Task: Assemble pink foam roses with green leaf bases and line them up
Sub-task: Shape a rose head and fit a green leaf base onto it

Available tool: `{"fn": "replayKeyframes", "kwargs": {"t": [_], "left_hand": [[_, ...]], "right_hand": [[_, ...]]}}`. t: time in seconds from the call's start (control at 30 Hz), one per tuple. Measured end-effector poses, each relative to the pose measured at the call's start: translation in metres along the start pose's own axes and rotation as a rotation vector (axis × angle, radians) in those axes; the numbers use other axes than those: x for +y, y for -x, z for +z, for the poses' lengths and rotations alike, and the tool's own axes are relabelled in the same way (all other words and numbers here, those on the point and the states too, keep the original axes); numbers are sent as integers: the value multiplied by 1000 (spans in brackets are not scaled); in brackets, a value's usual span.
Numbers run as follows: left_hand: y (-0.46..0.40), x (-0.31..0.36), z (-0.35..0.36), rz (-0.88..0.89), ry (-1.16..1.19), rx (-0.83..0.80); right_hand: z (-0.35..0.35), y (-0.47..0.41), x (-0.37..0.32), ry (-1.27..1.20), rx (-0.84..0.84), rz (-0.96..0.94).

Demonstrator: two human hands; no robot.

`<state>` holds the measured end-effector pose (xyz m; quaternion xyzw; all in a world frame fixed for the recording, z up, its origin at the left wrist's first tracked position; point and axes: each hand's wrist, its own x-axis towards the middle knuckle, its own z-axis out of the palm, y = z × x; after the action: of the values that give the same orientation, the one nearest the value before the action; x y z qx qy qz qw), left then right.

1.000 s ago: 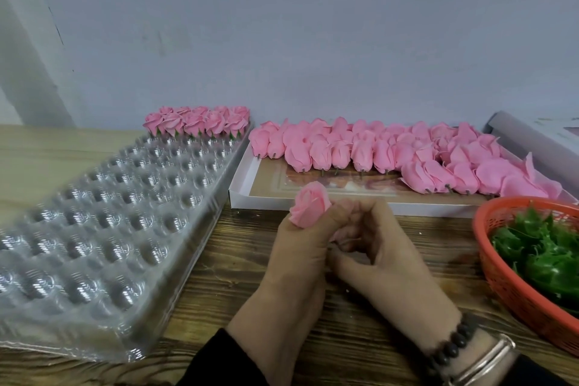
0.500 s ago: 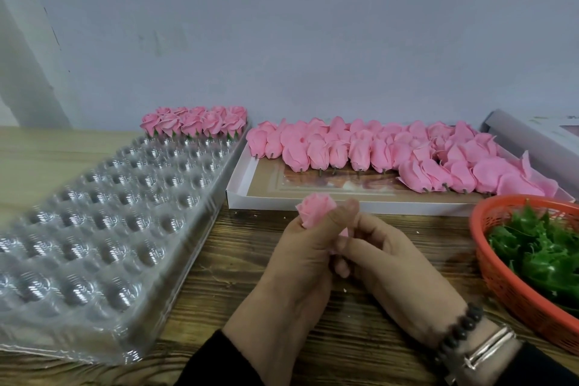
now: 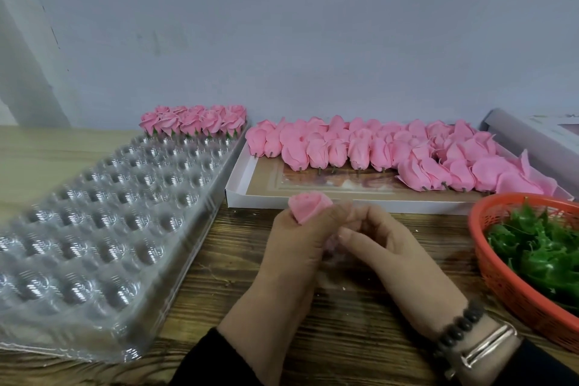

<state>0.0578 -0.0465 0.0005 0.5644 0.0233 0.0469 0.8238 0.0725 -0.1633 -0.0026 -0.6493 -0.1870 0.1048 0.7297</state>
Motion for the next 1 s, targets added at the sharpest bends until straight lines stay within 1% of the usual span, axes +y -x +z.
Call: {"fn": "replayKeyframes", "kwargs": {"t": [0.07, 0.1, 0.17, 0.3, 0.37, 0.53, 0.63, 0.77, 0.9, 1.0], "left_hand": [[-1, 0, -4, 92, -191, 29], [-3, -1, -6, 139, -293, 25], [-3, 0, -5, 163, -408, -7], [-3, 1, -2, 154, -530, -150], [-2, 2, -5, 152, -536, -208], [0, 3, -8, 96, -559, -298], [-1, 3, -8, 80, -570, -368], [-1, 5, -6, -4, -608, -387], [1, 3, -6, 18, -628, -385], [0, 7, -8, 22, -623, -370]], "right_hand": [[-1, 0, -2, 93, 101, -122], [-2, 0, -3, 150, 114, -180], [-3, 2, -6, 273, 76, -259], [-3, 4, -11, 355, -35, -286], [-4, 4, -13, 429, -48, -309], [-6, 2, -13, 464, -17, -298], [-8, 1, -11, 485, 36, -312], [-10, 0, -9, 494, 111, -295], [-9, 0, -10, 505, 76, -308], [-7, 2, -14, 516, -14, -301]]}}
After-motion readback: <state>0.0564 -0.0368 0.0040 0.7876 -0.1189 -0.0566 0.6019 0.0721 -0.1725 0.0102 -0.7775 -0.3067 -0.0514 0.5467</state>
